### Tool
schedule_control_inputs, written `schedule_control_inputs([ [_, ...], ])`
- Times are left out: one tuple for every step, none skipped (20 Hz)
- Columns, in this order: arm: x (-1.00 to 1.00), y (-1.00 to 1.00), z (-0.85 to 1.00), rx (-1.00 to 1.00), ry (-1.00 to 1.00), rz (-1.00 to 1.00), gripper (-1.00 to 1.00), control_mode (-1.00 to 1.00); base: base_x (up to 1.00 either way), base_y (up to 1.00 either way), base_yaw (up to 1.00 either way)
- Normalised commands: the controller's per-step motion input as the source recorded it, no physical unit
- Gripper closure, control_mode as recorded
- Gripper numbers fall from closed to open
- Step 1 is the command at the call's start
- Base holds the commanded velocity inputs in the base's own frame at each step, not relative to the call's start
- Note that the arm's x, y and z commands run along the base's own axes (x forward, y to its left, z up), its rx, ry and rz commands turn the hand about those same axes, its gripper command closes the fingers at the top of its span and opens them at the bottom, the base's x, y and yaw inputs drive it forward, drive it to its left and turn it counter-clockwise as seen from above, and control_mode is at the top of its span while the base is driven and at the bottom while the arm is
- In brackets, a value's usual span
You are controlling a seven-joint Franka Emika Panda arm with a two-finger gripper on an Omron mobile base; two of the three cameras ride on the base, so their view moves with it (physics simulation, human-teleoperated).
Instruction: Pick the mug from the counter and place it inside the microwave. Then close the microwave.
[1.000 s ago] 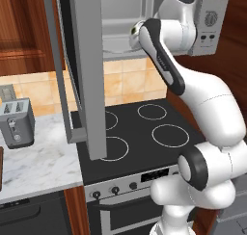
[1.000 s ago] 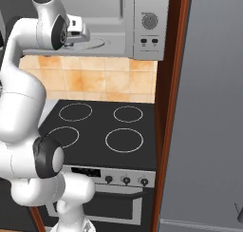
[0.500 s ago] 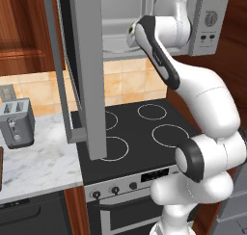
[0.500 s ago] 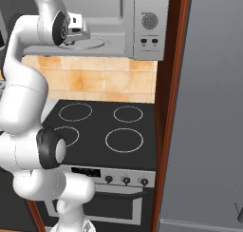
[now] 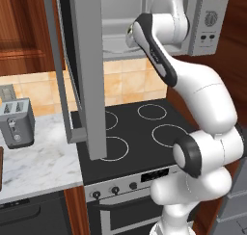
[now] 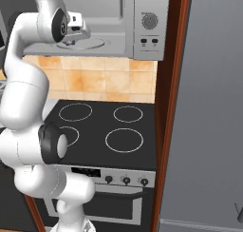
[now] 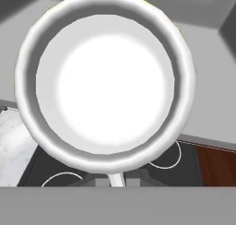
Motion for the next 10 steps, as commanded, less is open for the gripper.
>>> schedule_control_inputs([
  [0.09, 0.0, 0.0, -0.03, 0.0, 0.0, 1.0, -1.0, 0.0, 0.0, 0.0],
  [0.11, 0.0, 0.0, -0.03, 0.0, 0.0, 1.0, -1.0, 0.0, 0.0, 0.0],
  [0.14, 0.0, 0.0, -0.03, 0.0, 0.0, 1.0, -1.0, 0.0, 0.0, 0.0],
  [0.15, 0.0, 0.0, -0.03, 0.0, 0.0, 1.0, -1.0, 0.0, 0.0, 0.0],
  [0.14, 0.0, 0.0, -0.03, 0.0, 0.0, 1.0, -1.0, 0.0, 0.0, 0.0],
  [0.19, 0.0, 0.04, -0.04, 0.0, 0.0, 1.0, -1.0, 0.0, 0.0, 0.0],
  [0.17, 0.0, 0.06, -0.03, 0.0, 0.0, 1.0, -1.0, 0.0, 0.0, 0.0],
  [0.09, 0.04, 0.11, -0.02, 0.0, 0.0, 1.0, -1.0, 0.0, 0.0, 0.0],
  [0.07, 0.04, 0.07, -0.01, 0.0, 0.0, 1.0, -1.0, 0.0, 0.0, 0.0],
  [0.03, 0.04, 0.06, -0.01, 0.0, 0.0, 1.0, -1.0, 0.0, 0.0, 0.0],
])
